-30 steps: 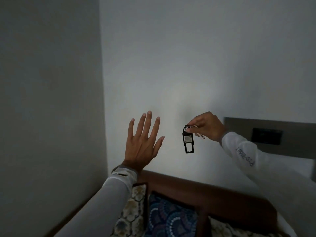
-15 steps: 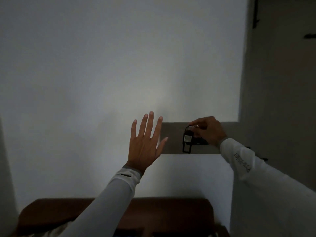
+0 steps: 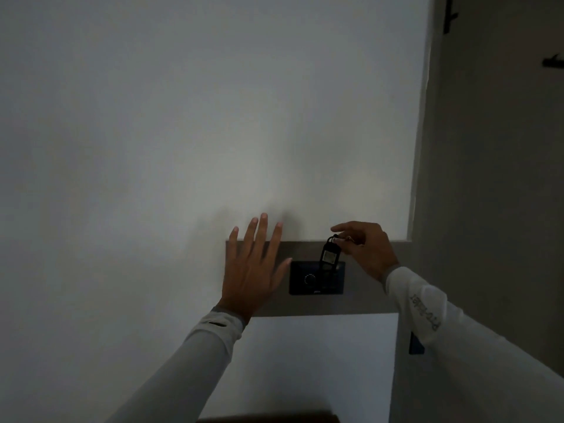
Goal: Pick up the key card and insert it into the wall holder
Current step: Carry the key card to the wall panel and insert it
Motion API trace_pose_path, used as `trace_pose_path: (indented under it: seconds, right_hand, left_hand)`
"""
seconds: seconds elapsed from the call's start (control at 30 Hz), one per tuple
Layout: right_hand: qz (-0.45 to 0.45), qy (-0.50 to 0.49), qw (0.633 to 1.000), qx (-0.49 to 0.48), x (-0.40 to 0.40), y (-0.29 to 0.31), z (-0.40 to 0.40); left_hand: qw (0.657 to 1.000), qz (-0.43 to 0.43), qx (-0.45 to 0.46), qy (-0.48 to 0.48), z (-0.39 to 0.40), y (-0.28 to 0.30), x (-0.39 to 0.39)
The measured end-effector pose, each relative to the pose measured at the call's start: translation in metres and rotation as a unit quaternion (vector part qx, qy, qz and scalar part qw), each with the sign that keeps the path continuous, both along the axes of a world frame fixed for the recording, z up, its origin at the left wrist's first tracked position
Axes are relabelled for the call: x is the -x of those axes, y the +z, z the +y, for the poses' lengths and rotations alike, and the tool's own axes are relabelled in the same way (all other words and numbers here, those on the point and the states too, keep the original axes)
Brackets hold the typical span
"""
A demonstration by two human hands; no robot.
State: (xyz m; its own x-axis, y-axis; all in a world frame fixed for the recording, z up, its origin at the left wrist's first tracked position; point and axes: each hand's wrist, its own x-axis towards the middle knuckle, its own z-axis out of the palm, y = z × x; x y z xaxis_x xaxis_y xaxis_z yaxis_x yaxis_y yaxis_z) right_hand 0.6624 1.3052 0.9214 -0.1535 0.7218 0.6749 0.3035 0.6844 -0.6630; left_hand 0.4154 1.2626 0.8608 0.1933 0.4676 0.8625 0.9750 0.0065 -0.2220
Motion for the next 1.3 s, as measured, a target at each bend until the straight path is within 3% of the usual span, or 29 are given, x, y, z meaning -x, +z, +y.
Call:
trace_pose_path:
  seconds: [0.47,0.8,0.9,1.0,1.13,1.3]
  right_hand:
    - [-0.075,0.049,0.995,-0.050,-0.004,-0.032,0.136]
    - [-0.007,0.053,0.996,-0.071,-0.017,-0.057,0.158]
    - [-0.079,0.039,0.992,-0.091,-0.016,-0.065,0.158]
    - [-0.153,-0.002,0.972,-0.176,-0.012,-0.078,0.158]
    - [-0.216,-0.101,0.918,-0.316,-0.012,-0.093,0.164]
    - [-0.249,-0.136,0.891,-0.355,-0.011,-0.099,0.170]
  left_hand:
    - [0.999,-0.015,-0.005,0.029,0.120,-0.041,-0.016]
    - [0.999,-0.006,-0.013,0.049,0.142,-0.062,-0.021]
    - [0.999,0.002,-0.015,0.051,0.144,-0.064,-0.016]
    - [0.999,0.004,-0.012,0.049,0.147,-0.068,-0.012]
    - [0.999,0.008,-0.006,0.052,0.148,-0.068,-0.010]
    - [0.999,0.004,-0.005,0.052,0.149,-0.071,-0.011]
